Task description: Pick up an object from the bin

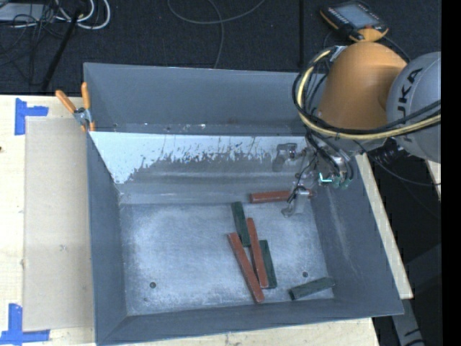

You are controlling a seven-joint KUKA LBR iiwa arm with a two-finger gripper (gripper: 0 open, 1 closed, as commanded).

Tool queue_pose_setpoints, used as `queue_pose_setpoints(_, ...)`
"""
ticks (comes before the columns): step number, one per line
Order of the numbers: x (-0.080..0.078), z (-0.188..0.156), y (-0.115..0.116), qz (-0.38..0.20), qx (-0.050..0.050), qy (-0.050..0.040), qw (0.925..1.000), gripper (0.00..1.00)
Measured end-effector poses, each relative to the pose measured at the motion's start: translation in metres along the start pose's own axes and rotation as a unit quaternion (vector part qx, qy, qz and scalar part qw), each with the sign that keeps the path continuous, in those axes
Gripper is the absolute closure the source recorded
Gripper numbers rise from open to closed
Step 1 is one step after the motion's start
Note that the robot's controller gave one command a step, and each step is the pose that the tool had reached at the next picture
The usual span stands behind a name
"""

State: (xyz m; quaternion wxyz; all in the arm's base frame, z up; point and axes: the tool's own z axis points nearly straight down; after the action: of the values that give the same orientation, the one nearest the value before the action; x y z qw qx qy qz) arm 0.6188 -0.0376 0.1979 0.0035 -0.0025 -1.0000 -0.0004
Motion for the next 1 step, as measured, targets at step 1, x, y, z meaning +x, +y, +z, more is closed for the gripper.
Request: queue_pose_setpoints(1,-0.0016,-0.0043,0.0001,0.0,0.0,-0.0036,1.0,0.0)
